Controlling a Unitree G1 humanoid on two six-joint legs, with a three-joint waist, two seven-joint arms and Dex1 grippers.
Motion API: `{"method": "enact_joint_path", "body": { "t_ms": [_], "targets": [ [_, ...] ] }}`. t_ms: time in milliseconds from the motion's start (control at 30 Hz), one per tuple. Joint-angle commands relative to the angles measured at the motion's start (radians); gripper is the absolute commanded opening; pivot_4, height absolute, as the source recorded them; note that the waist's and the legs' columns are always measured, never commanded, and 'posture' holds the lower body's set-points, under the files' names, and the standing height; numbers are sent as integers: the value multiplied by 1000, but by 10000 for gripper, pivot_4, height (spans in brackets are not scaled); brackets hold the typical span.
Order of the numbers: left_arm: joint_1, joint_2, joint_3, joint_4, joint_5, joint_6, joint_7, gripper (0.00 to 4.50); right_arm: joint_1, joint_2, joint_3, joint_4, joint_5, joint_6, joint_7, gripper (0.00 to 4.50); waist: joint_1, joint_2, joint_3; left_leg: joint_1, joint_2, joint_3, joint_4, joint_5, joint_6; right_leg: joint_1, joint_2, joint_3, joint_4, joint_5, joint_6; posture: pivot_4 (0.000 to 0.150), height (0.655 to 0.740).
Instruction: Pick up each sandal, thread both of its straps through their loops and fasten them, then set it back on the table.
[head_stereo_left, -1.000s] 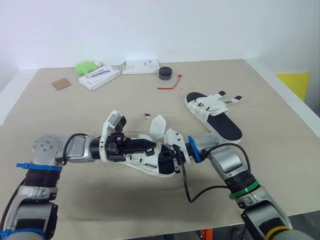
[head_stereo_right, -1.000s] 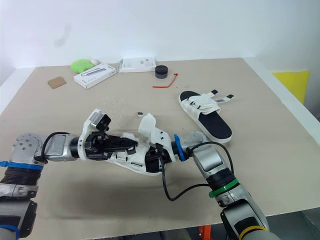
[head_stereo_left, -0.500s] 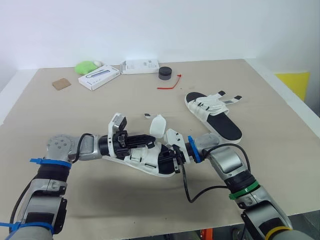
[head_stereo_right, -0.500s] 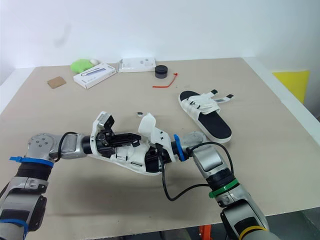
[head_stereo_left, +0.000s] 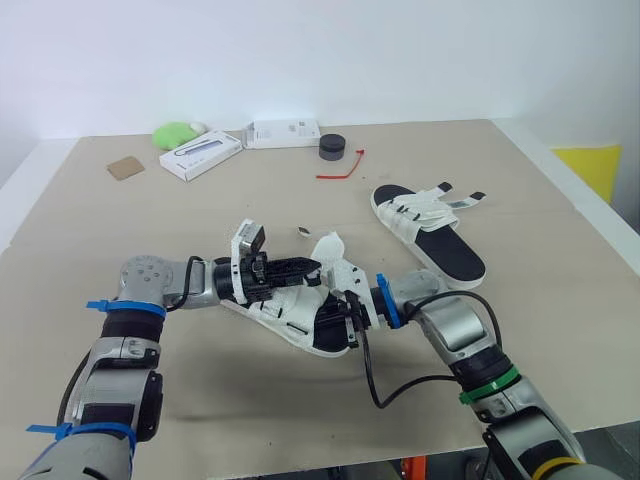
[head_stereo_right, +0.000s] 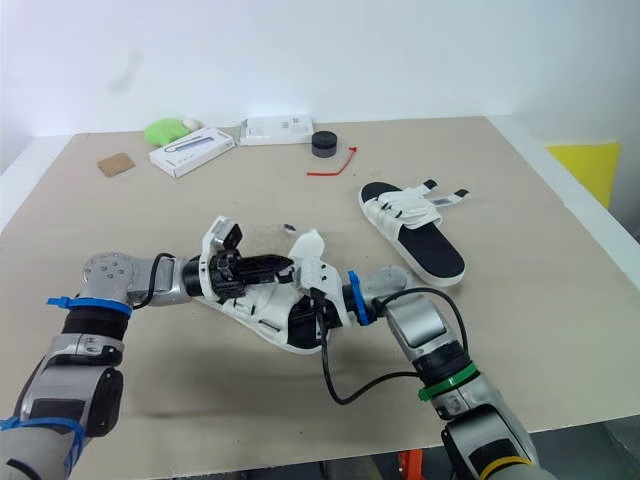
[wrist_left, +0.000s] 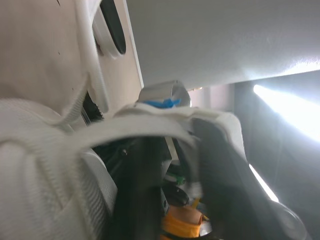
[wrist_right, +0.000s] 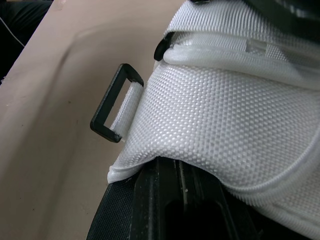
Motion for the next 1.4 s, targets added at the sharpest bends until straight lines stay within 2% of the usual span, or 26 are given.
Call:
{"method": "enact_joint_path", "body": {
  "t_ms": [33,67,133,267,633,767,867,967,1133,1200,1300,1400],
  "targets": [
    [-19,-13,39,27,72,2,-12,22328,36,-1,63,12,-13,32,8,0,0,0,0,0,0,0,0,0,0,0,0,0,0,0,0,1500,7400],
    [-26,-14,50,46,89,5,-16,27560,34,0,62,15,-12,32,7,0,0,0,0,0,0,0,0,0,0,0,0,0,0,0,0,1500,7400],
    [-33,-15,61,58,104,15,-35,31958,32,1,62,16,-12,33,6,0,0,0,0,0,0,0,0,0,0,0,0,0,0,0,0,1500,7400],
    [-59,-35,63,79,162,11,-61,31958,30,5,62,19,-10,34,5,0,-2,0,0,0,0,0,0,0,0,0,0,0,0,0,0,1500,7400],
    [-159,-97,81,290,414,-204,-153,31958,35,9,62,14,-5,39,-5,0,-5,0,0,0,0,0,-2,0,0,0,0,0,-1,0,0,1500,7400],
    [-200,-85,132,319,432,-231,-167,31958,35,9,63,11,-4,41,-5,0,-6,0,0,0,0,0,-2,0,0,0,0,0,-2,0,0,1500,7400],
    [-252,-24,204,271,386,-162,-206,31958,36,5,61,8,-2,42,-2,0,-10,-1,2,-1,0,0,-2,0,0,-1,0,0,-1,0,0,1500,7400],
    [-239,51,197,133,364,-63,-269,31958,35,4,62,10,-2,40,1,0,-12,-2,2,-2,0,0,-3,0,0,-3,0,0,-2,0,0,1500,7400],
    [-116,213,119,-147,350,31,-404,31958,33,4,64,15,-3,34,7,0,-12,-1,2,-2,0,0,-6,0,-1,-3,0,0,-3,-1,0,1500,7400],
    [-79,246,91,-209,354,27,-446,31958,32,3,64,18,-3,32,9,0,-11,-1,3,-1,0,0,-7,0,-2,-3,0,0,-3,-1,0,1500,7400],
    [77,348,15,-415,338,32,-536,31958,24,2,67,30,-4,22,18,0,-12,-2,4,-1,1,1,-7,0,-2,-3,0,0,-3,-1,0,1500,7400],
    [183,371,-20,-519,339,12,-564,31958,2,-8,75,54,-14,-2,41,0,-10,-2,5,-1,1,1,-7,0,-2,-3,0,1,-3,-1,0,1500,7400]
  ]
}}
